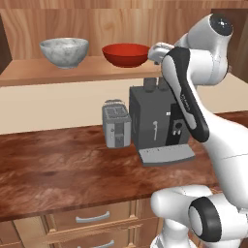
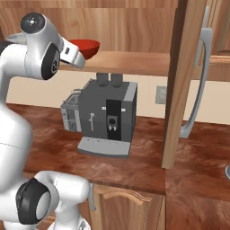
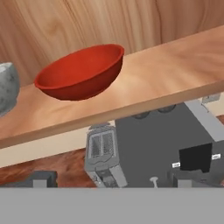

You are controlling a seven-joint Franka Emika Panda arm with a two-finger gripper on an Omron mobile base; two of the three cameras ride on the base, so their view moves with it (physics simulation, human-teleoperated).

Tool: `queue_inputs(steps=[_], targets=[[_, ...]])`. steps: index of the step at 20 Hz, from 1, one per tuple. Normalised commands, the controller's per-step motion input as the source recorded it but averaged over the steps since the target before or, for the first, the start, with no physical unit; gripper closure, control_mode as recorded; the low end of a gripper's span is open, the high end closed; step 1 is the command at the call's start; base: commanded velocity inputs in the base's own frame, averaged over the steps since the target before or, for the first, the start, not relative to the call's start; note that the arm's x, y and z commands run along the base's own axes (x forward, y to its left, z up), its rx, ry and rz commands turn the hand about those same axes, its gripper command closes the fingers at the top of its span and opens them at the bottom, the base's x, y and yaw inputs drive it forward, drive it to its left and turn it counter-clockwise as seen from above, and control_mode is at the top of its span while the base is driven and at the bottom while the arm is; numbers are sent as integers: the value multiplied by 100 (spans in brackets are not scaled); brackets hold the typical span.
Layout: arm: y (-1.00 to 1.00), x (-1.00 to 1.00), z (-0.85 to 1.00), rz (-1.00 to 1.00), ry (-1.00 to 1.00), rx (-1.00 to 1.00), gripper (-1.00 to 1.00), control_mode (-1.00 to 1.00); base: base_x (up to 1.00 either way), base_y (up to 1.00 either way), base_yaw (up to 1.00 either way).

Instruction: Pick up the bowls from the cabinet and place each bowl in front of a stool on the dining counter.

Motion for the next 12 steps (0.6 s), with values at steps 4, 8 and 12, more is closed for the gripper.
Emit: queue_inputs(steps=[4,8,12], targets=[[0,28,0,0,-9,0,-100,-100,0,0,0],[6,29,0,0,-7,0,-100,-100,0,0,0],[5,24,7,0,0,0,-100,-100,0,0,0]])
